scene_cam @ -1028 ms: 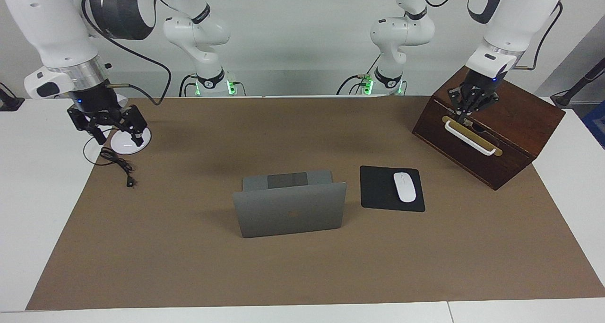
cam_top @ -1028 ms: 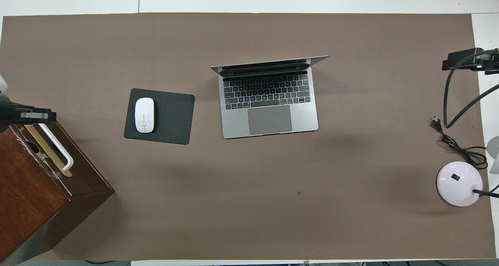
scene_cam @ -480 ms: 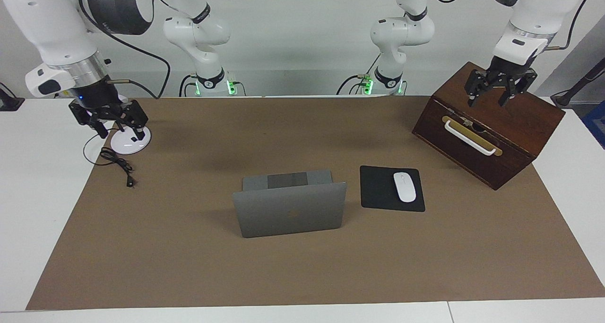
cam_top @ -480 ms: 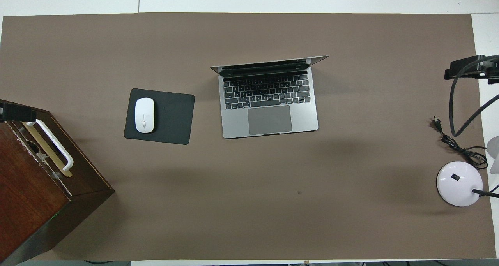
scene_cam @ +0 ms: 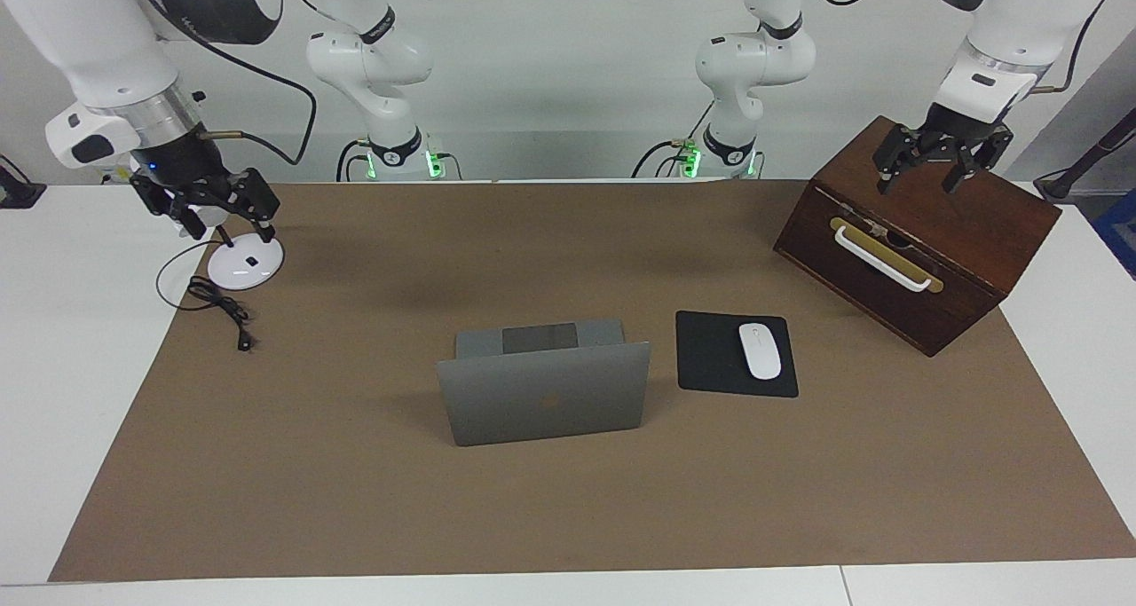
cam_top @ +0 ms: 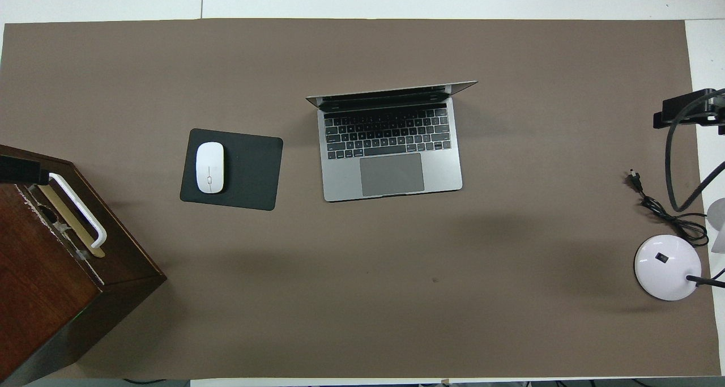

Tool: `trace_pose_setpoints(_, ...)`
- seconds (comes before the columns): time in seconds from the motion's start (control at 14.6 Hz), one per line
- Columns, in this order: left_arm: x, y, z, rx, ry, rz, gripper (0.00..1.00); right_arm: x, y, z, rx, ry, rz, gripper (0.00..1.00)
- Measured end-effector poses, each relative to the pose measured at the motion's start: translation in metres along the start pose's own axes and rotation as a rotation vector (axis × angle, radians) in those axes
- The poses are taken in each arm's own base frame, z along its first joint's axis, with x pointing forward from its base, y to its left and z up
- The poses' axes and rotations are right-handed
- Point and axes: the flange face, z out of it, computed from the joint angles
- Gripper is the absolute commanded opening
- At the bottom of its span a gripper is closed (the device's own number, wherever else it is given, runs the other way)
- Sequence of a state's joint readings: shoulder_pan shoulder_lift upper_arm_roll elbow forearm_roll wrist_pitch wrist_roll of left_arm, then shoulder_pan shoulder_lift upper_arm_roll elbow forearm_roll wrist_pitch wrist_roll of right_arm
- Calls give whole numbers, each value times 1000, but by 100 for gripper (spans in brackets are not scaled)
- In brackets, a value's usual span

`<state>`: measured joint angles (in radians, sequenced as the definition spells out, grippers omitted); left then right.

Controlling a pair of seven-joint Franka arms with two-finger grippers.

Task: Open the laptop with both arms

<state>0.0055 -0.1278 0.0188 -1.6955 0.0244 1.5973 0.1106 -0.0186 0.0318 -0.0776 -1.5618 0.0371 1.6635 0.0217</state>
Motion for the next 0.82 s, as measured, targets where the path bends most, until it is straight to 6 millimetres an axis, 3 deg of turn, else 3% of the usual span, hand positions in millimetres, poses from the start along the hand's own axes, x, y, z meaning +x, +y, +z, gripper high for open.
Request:
trace_pose_setpoints(0.21, -1, 1, 3, -5, -21, 2, 100, 0, 0, -3, 0, 0, 0, 100)
trace_pose_setpoints(0.41, -2, 5, 7, -23, -52, 5, 100, -1, -1, -19, 0, 16, -3, 100)
trace_pose_setpoints(0.82, -3, 8, 8, -40, -57, 5, 100, -1, -8, -21, 1, 7, -15, 100)
